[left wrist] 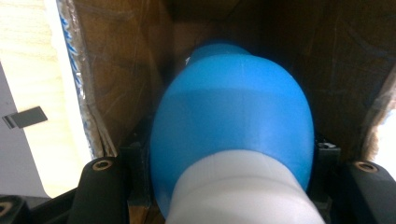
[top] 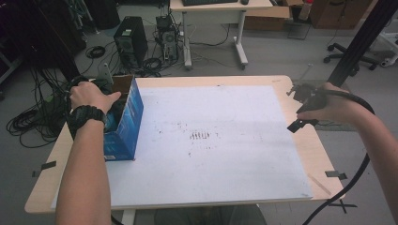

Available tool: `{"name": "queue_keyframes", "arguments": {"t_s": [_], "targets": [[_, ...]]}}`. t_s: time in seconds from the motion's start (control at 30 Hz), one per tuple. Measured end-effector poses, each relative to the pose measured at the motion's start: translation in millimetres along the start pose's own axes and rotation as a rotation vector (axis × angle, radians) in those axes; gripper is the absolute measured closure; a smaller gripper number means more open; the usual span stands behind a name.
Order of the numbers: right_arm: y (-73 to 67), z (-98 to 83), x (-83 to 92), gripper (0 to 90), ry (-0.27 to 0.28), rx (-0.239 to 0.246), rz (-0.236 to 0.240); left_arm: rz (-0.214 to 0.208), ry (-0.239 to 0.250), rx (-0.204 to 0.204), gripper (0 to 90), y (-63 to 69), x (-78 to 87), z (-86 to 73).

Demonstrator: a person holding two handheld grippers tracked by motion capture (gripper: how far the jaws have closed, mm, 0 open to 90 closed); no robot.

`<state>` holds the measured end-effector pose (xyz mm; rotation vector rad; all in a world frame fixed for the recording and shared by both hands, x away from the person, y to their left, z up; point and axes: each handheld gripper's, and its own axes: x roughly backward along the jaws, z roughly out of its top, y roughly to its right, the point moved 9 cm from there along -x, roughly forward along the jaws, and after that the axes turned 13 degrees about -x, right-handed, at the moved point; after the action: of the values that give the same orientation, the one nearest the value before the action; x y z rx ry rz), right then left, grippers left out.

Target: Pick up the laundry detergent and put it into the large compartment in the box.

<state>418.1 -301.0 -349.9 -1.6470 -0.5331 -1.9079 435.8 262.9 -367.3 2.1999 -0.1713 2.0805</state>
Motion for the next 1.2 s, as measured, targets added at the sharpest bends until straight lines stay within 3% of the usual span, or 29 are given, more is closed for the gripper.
{"name": "queue_keyframes", "arguments": {"t_s": [1.2], "targets": [[1.0, -2.2, -7.1, 17.2, -0.01, -0.007, 0.005, 0.027, 0.015, -0.002, 36.9, 0.9, -7.3, 6.0]]}}
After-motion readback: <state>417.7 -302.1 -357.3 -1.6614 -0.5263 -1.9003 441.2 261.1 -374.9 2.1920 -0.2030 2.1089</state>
